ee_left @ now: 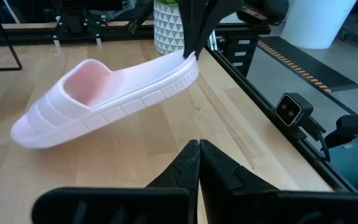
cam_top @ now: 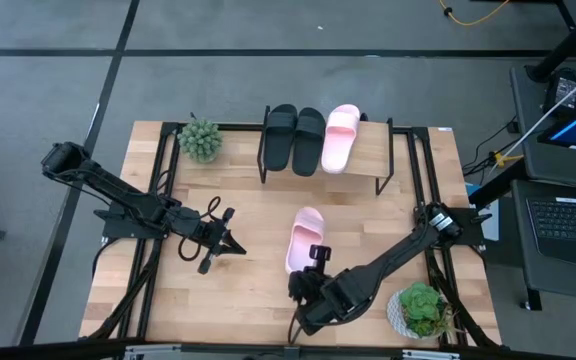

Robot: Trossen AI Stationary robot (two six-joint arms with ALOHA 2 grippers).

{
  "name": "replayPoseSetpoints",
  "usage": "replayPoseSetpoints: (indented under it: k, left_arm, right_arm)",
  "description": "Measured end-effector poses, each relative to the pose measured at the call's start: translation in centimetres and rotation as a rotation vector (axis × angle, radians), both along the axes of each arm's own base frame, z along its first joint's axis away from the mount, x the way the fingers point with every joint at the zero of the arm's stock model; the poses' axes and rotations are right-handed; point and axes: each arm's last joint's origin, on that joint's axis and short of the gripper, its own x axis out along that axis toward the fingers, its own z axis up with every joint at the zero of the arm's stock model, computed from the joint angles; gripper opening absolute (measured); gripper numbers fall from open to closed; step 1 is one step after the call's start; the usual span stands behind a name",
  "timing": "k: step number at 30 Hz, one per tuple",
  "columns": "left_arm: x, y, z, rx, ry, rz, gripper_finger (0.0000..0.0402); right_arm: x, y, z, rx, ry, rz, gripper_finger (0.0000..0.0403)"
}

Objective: Pick and place slides into the shelf
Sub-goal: Put the pink slide on the shelf

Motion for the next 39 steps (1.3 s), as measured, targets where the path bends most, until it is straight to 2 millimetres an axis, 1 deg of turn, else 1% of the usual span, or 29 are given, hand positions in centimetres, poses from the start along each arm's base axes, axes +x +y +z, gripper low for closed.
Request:
replayPoseSetpoints:
  k: [4,10,15,20,24,29,34,39]
  left_arm:
    - [0.0,0.0,0.0,0.000,0.000,0.000,0.0004]
    - [0.0,0.0,0.0,0.000,0.000,0.000,0.0004]
    - [0.0,0.0,0.0,0.000,0.000,0.000,0.0004]
    - [0.0,0.0,0.0,0.001,0.001,0.000,0.0004]
    - [0.0,0.0,0.0,0.000,0.001,0.000,0.0004]
    - [0.0,0.0,0.0,0.001,0.001,0.000,0.0004]
    - [0.0,0.0,0.0,0.001,0.001,0.000,0.0004]
    - [0.0,0.0,0.0,0.001,0.001,0.000,0.0004]
  right_arm:
    - [0.0,0.0,0.4,-0.019,0.004,0.022,0.0001]
    - [0.3,0.3,2.1,-0.029,-0.040,0.063,0.0001]
    - [0.5,0.6,4.4,-0.042,-0.085,0.118,0.0001]
    - [0.2,0.7,7.1,-0.124,-0.138,0.152,0.0001]
    - [-0.4,0.5,9.0,-0.200,-0.155,0.150,0.0001]
    - [-1.1,-0.2,10.6,-0.291,-0.157,0.138,0.0001]
    - [-1.8,-0.8,11.8,-0.352,-0.143,0.122,0.0001]
    - [-2.4,-1.3,11.8,-0.411,-0.106,0.108,0.0001]
